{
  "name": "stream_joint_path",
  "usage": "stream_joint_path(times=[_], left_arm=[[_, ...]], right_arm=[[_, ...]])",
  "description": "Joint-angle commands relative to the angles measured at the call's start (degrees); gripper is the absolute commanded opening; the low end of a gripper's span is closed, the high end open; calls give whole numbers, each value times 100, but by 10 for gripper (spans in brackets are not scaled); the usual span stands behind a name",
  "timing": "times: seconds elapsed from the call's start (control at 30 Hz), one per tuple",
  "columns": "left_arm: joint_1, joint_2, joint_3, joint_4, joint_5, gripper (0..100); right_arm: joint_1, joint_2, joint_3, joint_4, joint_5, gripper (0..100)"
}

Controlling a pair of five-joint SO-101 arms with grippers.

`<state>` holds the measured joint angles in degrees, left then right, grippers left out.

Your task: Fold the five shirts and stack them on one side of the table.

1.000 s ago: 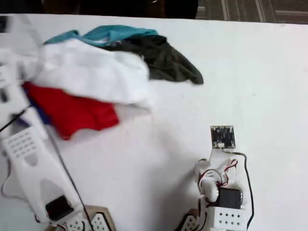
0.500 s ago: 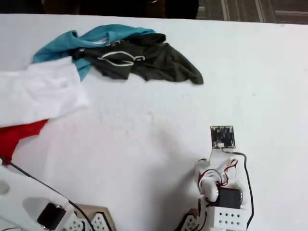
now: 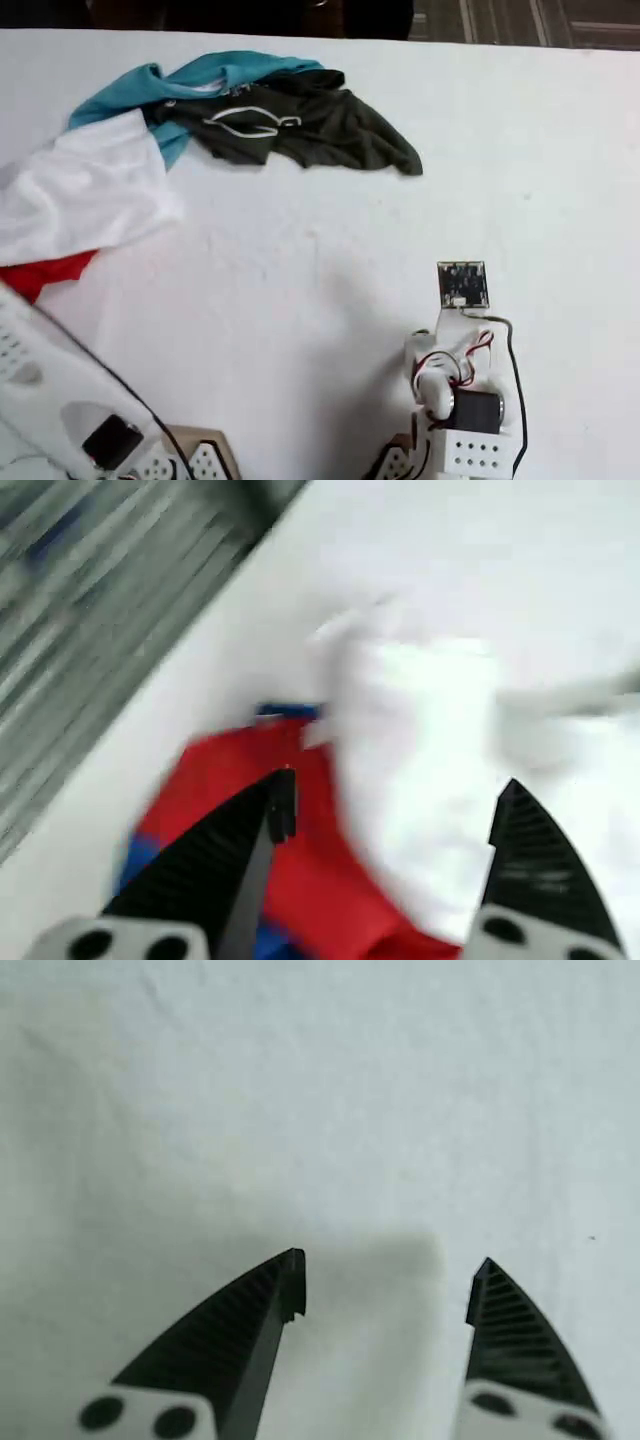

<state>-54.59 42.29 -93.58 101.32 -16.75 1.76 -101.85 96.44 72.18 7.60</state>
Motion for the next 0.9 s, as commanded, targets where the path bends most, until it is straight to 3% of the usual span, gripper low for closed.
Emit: stream_joint_path(times=[0.0, 0.13, 0.3, 0.47, 0.87], left_arm=[[1231, -255, 101, -167, 475, 321], [2365, 167, 945, -809, 668, 321], [3068, 826, 1622, -2347, 1451, 321], [3385, 1626, 1763, -3807, 1714, 320], [3499, 3086, 1745, -5459, 1495, 316]], right_arm=[[22, -101, 53, 48, 18, 262], [31, -119, 53, 13, 9, 262], [171, -119, 44, -171, 44, 262], [356, -110, 44, -171, 44, 262], [356, -110, 44, -163, 44, 262]])
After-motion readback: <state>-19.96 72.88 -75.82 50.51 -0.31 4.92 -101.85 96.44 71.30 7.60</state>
